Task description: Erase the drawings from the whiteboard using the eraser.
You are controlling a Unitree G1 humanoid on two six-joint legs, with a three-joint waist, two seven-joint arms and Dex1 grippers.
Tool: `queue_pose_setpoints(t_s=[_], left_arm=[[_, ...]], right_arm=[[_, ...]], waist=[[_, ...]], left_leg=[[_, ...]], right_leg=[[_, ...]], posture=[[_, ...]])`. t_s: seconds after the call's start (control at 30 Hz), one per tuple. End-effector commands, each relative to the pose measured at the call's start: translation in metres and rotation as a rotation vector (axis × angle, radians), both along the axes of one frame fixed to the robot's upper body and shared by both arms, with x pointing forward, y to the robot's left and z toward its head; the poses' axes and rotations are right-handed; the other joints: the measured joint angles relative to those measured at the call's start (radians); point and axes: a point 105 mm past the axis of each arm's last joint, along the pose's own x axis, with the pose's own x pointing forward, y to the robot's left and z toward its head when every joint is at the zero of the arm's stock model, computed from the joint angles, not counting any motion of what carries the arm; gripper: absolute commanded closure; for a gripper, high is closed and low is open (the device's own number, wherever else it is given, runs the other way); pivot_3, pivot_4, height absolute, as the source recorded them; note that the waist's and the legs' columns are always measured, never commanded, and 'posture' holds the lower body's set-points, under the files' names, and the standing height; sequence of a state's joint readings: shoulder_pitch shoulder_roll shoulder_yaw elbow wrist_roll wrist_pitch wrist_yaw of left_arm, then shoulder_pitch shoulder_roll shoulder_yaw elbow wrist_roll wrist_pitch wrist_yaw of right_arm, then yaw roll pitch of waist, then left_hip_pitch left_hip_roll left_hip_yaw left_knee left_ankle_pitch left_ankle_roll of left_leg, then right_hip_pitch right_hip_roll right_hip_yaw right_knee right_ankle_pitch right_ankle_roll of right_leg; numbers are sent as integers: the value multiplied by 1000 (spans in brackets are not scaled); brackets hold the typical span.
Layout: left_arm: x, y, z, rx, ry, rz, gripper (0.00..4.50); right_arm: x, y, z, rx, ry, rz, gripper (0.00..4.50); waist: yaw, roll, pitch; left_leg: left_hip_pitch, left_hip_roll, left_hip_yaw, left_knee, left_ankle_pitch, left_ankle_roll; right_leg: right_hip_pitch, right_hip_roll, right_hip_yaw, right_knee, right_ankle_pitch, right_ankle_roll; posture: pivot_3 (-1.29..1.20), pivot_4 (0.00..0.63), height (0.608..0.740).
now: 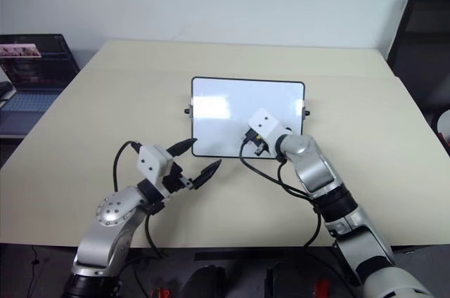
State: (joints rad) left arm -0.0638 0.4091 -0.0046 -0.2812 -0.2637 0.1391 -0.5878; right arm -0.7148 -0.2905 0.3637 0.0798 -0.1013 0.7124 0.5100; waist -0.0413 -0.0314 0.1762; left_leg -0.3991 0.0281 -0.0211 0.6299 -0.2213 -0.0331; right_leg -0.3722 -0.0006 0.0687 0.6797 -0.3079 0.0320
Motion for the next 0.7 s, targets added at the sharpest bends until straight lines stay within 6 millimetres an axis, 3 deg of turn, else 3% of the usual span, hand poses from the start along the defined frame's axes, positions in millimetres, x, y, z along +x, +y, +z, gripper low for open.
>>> queue_pose_setpoints(t_s=[0.03, 0.23, 0.47, 0.7], left_arm=[[-3, -2, 13, 0, -61, -18, 0], [-1, -2, 13, -1, -61, -21, 0], [-1, -2, 11, 0, -60, -21, 0], [-3, -1, 10, -1, -58, -12, 0]], right_arm=[[5, -15, -16, -28, 58, -70, 3407], [17, -2, -2, -9, -3, -68, 3407], [27, 32, 12, 22, -46, -13, 3407], [31, 32, 21, 45, -67, -17, 3407]], waist=[[0, 0, 0], [-16, 0, 0], [-23, 0, 0], [-19, 0, 0]], left_leg=[[0, 0, 0, 0, 0, 0], [1, 0, 0, 0, 0, 0], [1, 1, 0, 0, 1, 2], [0, 1, 1, -1, 1, 2]], right_leg=[[0, 0, 0, 0, 0, 0], [0, 0, 0, 0, 1, 0], [-1, 2, 1, 0, 4, -2], [-2, 1, 1, -1, 4, -2]], posture=[[0, 150, 740], [0, 150, 740], [0, 150, 740], [0, 150, 740]])
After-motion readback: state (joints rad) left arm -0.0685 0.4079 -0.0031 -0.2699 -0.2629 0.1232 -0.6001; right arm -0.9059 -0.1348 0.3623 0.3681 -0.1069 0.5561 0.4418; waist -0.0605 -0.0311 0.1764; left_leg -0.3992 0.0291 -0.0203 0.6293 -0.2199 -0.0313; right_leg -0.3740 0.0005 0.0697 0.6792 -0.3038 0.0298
